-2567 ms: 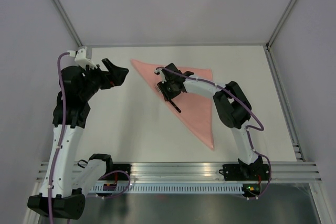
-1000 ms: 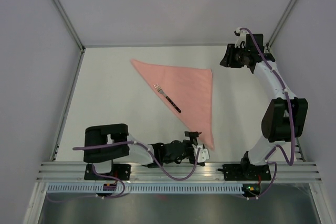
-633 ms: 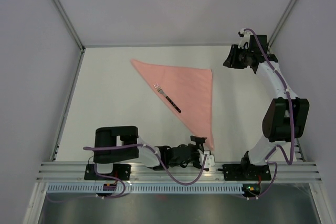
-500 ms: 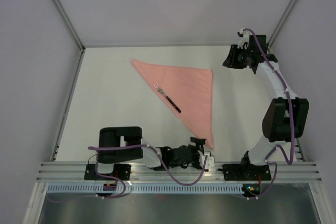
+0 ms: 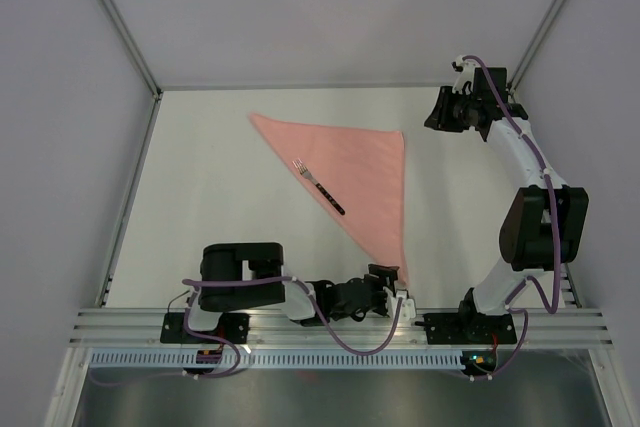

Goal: Fold the napkin, place the utensils inside, and roll it up
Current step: Fold the napkin at the center of the board.

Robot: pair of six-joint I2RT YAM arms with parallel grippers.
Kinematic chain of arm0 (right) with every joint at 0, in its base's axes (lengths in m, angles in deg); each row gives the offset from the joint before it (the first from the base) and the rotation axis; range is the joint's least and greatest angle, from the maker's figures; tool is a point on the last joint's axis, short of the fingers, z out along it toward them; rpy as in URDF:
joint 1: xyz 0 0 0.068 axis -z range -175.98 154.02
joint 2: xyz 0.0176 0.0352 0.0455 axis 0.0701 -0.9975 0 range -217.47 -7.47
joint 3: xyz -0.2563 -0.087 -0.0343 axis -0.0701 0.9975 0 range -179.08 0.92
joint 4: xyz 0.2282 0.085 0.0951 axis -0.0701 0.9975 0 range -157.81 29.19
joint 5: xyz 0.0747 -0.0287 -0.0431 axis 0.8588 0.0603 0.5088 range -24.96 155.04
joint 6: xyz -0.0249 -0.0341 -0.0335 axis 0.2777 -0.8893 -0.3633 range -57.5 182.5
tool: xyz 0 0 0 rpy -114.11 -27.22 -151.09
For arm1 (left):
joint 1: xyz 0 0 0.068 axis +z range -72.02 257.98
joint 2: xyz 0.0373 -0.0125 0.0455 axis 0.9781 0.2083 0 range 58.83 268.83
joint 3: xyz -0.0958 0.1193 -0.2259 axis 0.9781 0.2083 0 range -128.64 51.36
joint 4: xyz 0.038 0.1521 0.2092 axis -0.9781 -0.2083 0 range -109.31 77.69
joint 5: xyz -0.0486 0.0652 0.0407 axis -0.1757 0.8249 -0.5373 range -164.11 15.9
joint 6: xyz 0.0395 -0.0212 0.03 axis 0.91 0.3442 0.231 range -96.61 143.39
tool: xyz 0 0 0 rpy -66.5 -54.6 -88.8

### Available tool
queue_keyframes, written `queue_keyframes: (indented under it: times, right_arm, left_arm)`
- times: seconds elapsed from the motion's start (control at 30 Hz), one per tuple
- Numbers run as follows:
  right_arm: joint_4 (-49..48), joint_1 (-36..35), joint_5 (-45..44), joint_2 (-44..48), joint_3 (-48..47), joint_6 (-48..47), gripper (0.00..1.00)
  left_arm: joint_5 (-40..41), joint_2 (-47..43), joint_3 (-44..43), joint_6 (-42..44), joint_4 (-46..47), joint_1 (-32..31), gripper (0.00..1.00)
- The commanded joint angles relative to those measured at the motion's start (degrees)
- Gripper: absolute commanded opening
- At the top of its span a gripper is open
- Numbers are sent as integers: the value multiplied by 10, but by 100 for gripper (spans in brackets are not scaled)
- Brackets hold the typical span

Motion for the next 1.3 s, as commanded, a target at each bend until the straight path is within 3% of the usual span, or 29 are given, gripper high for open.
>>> queue_keyframes:
  times: [0.0, 0.17, 0.4, 0.6, 0.7, 0.73, 1.07, 1.27]
  right_arm:
    - [-12, 1, 3, 0, 1, 15, 36]
    - [-11, 1, 3, 0, 2, 15, 36]
    - [-12, 1, 2, 0, 4, 15, 35]
    - [-13, 1, 2, -2, 3, 15, 34]
    - [-13, 1, 1, -2, 3, 15, 34]
    - [-13, 1, 1, -2, 3, 15, 34]
    - [-12, 1, 0, -3, 3, 15, 34]
    - [-12, 1, 1, -5, 3, 15, 34]
  left_arm:
    - [4, 12, -13, 18, 5, -4, 69]
    - [9, 18, -23, 22, -2, -4, 59]
    - [18, 29, -29, 25, 3, -4, 52]
    - [23, 33, -35, 31, -1, -4, 38]
    - [28, 34, -39, 29, -6, -4, 28]
    - [30, 36, -42, 25, -12, -4, 21]
    - [45, 26, -53, 2, -7, -2, 16]
    - [57, -2, -74, -71, -34, 18, 10]
